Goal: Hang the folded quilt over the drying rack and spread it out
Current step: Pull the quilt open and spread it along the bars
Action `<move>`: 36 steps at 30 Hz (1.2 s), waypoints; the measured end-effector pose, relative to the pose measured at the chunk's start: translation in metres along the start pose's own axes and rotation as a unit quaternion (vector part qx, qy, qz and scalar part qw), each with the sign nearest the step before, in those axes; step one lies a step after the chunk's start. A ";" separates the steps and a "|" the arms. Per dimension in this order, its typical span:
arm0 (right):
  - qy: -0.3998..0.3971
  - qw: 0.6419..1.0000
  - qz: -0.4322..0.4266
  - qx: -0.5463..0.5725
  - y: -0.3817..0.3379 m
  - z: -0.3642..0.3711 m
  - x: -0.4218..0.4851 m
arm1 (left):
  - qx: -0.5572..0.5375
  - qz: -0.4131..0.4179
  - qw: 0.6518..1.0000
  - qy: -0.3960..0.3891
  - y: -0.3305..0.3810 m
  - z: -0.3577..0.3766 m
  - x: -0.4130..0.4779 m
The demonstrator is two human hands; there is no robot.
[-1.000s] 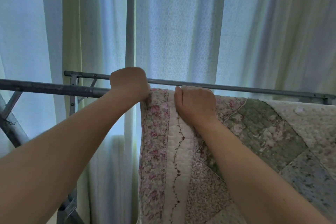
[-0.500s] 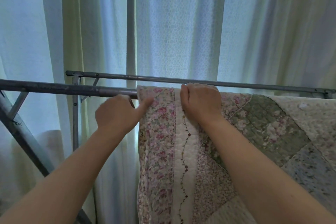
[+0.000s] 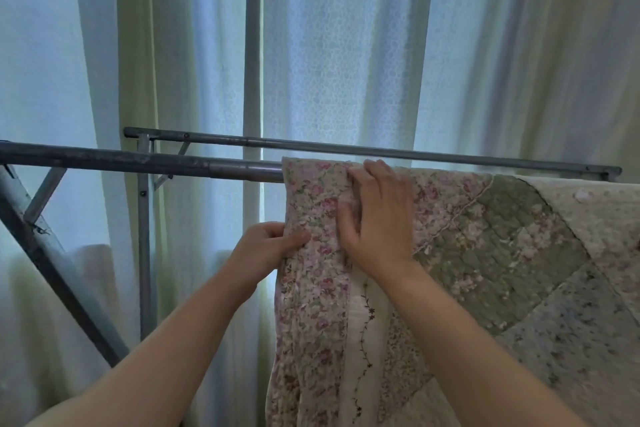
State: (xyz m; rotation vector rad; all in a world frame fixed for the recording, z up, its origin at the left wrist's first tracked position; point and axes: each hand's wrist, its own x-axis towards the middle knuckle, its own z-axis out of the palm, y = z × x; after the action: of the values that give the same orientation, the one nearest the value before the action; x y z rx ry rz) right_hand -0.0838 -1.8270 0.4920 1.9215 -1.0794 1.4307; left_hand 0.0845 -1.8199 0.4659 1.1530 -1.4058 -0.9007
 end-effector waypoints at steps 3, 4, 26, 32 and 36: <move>0.009 1.000 0.001 0.022 -0.014 0.007 -0.027 | 0.002 0.012 1.000 -0.022 -0.002 -0.004 0.002; 0.003 1.000 0.007 0.029 -0.018 0.008 -0.036 | 0.007 0.021 0.999 -0.024 0.000 -0.004 0.002; -0.192 0.979 0.057 0.029 -0.058 0.022 -0.061 | -0.099 -0.055 0.976 -0.186 -0.027 -0.032 0.002; -0.241 0.965 0.086 -0.062 -0.058 0.029 -0.076 | -0.024 -0.025 0.991 -0.126 0.004 -0.023 0.010; -0.271 0.958 0.075 -0.062 -0.062 0.022 -0.072 | 0.062 0.001 0.996 -0.056 0.015 -0.015 0.010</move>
State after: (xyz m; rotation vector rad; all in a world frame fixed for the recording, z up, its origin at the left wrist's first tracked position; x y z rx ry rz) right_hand -0.0297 -1.7887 0.4204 2.2379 -1.5463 0.8879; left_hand 0.0967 -1.8250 0.4853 1.2082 -1.5736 -0.8982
